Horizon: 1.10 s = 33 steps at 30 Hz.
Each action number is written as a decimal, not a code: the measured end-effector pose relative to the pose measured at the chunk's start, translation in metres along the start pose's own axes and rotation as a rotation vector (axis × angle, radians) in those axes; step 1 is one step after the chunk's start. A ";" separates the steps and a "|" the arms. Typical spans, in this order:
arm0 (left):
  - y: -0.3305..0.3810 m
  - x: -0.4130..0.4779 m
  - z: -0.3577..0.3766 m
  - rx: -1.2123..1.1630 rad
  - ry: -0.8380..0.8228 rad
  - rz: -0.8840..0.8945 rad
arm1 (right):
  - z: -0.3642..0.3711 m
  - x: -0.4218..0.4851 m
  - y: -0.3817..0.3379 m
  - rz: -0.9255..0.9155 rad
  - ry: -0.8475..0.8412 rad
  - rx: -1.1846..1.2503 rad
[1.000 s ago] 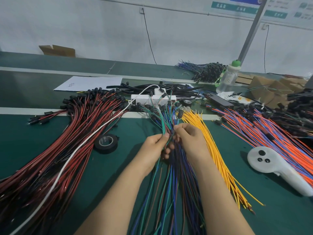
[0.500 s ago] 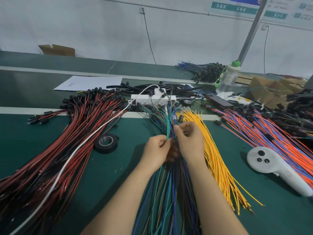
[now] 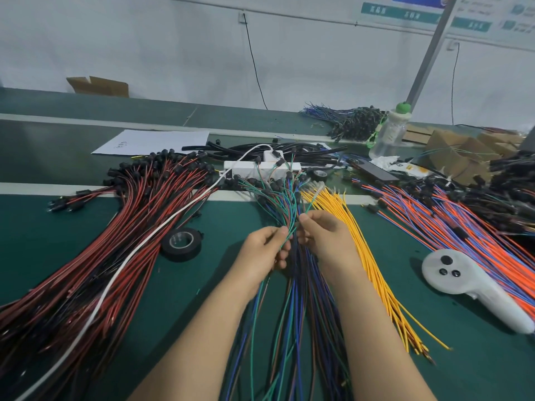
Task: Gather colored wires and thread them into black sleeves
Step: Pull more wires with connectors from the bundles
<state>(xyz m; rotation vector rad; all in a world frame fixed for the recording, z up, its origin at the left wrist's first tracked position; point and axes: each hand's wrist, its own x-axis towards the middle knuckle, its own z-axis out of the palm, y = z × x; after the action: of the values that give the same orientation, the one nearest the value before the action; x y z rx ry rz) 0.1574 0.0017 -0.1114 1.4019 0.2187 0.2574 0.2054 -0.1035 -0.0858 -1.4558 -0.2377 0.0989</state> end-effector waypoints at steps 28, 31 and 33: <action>-0.009 -0.001 0.007 0.231 0.095 0.146 | -0.001 -0.002 0.004 0.083 0.053 -0.009; -0.009 -0.002 0.007 0.217 0.088 0.154 | 0.000 -0.002 0.006 0.070 0.090 -0.048; -0.009 -0.002 0.007 0.195 0.085 0.152 | 0.002 -0.001 0.007 0.017 0.170 -0.221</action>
<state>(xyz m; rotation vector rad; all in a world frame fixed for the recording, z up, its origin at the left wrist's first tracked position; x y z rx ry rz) 0.1580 -0.0074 -0.1193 1.6053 0.2112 0.4308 0.2042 -0.1015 -0.0927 -1.6762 -0.0993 -0.0396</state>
